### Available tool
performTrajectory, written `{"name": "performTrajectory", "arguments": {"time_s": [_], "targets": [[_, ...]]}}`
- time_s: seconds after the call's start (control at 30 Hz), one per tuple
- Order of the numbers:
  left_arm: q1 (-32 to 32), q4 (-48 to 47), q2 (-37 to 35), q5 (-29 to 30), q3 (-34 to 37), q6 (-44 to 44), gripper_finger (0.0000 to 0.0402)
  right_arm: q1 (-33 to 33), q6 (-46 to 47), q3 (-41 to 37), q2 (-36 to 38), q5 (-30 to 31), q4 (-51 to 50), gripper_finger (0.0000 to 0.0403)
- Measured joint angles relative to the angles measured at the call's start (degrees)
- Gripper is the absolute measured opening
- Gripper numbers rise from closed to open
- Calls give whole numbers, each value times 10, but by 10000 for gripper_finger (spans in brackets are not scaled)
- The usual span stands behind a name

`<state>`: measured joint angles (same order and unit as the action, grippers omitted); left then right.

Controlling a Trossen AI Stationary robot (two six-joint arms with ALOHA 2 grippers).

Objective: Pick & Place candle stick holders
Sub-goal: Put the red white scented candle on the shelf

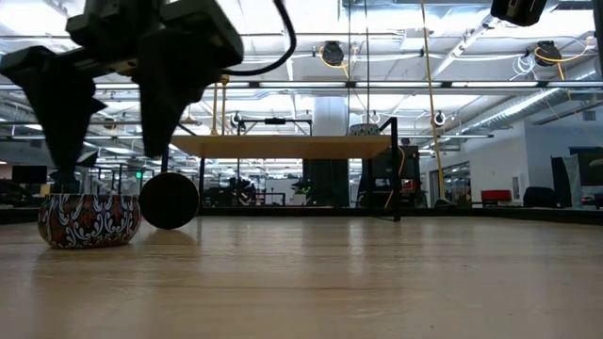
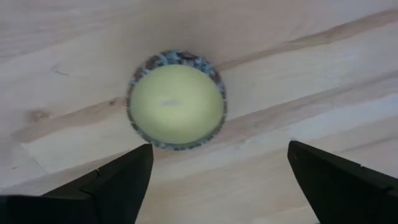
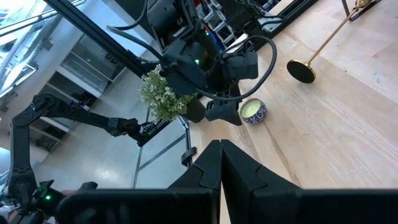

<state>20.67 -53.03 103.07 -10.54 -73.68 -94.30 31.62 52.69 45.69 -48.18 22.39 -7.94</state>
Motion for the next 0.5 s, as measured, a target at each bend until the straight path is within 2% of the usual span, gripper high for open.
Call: {"name": "performTrajectory", "arguments": {"time_s": [0.1,0.3,0.5], "targets": [[0,-4,0,5,1,2,396,0,0,0,0,0,0,0],[0,-25,0,5,1,14,389,0,0,0,0,0,0,0],[-4,-42,0,21,1,19,398,0,-2,0,0,0,0,0]]}}
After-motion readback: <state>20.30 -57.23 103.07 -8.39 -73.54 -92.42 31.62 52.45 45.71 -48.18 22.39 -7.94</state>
